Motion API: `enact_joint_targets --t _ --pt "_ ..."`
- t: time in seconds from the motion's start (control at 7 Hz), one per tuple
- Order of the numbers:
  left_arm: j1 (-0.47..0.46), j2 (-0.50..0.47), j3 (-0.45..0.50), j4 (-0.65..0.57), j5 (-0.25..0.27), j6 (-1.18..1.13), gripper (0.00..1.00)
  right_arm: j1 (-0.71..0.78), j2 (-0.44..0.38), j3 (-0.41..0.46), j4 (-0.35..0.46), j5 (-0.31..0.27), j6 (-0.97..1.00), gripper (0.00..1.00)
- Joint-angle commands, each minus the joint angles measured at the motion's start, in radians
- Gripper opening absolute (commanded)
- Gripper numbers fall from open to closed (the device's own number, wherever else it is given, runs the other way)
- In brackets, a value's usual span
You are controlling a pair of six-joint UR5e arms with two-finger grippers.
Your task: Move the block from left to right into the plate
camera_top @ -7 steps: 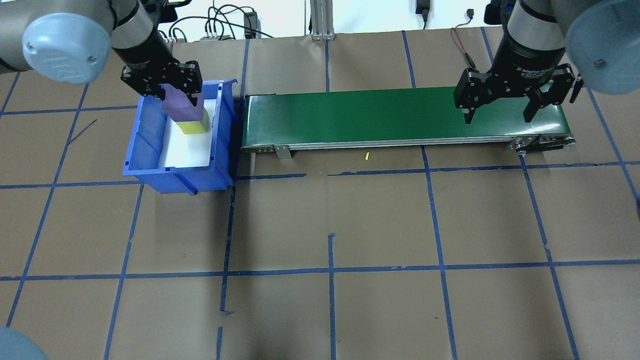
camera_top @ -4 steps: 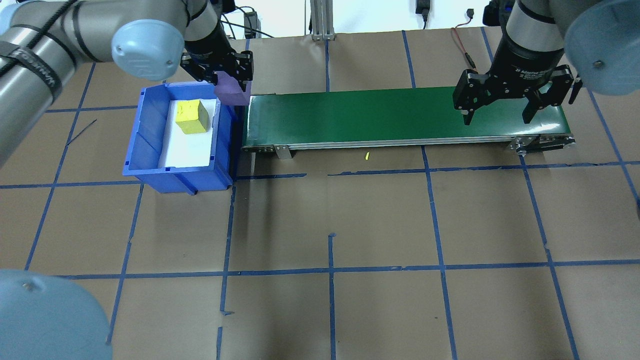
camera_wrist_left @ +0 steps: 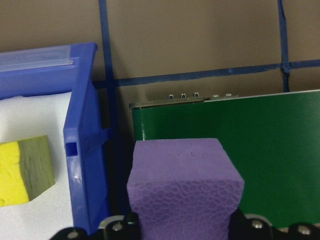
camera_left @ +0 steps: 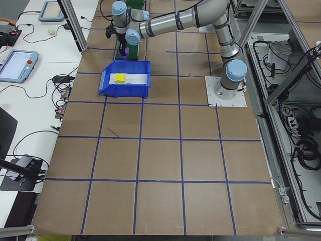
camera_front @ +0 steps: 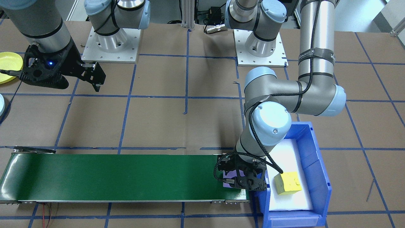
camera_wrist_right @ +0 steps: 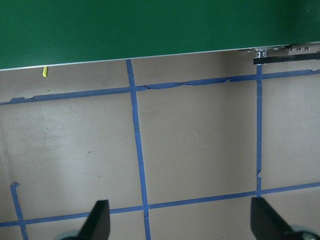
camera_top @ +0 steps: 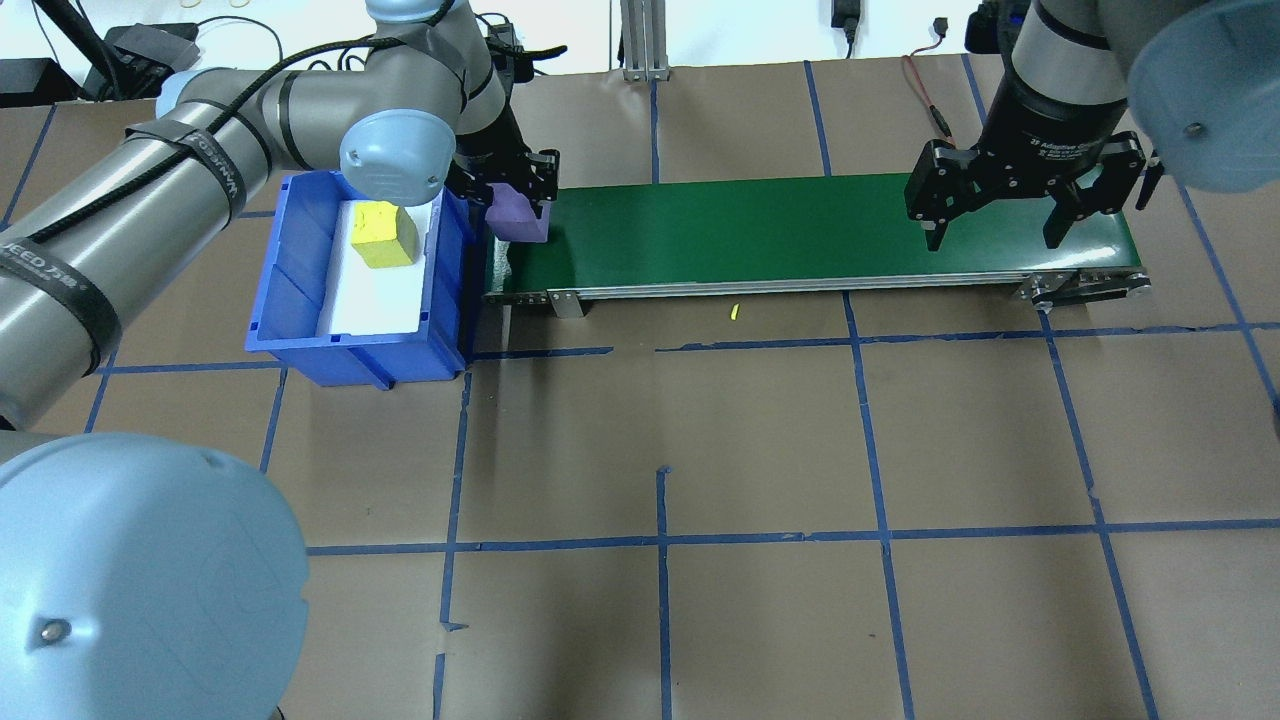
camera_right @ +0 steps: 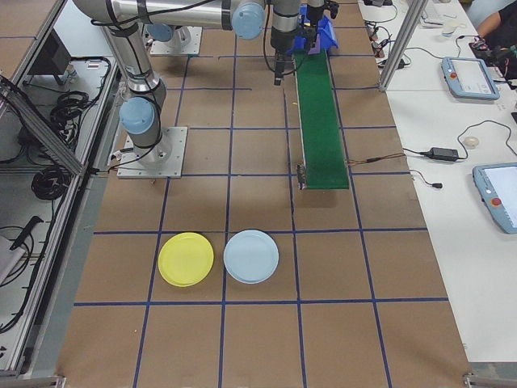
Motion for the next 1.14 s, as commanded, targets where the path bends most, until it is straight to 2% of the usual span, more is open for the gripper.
enact_joint_targets --t 0.0,0.14,0.43,0.57,0.71,1.0 --pt "-0.018 0.025 -0.012 0.01 -0.003 0.005 1.0 -0.007 0.006 0.0 -0.026 0.018 0.0 1.0" --pt "-0.018 0.048 0.003 -0.004 0.0 -0.008 1.0 -0.019 0.032 -0.002 -0.087 0.115 0.002 1.0" --pt "-0.001 0.108 0.038 -0.094 0.017 -0.008 1.0 -0.019 0.197 -0.02 -0.326 0.233 0.003 1.0" --pt "0.094 0.109 0.057 -0.126 0.032 0.013 1.0 -0.019 0.257 -0.022 -0.38 0.33 0.014 1.0" --pt "0.167 0.094 0.051 -0.127 0.029 0.051 1.0 -0.019 0.315 -0.028 -0.448 0.366 0.016 1.0" --pt "0.235 0.03 0.033 -0.115 0.026 0.154 1.0 -0.018 0.436 -0.13 -0.474 0.494 0.127 1.0"
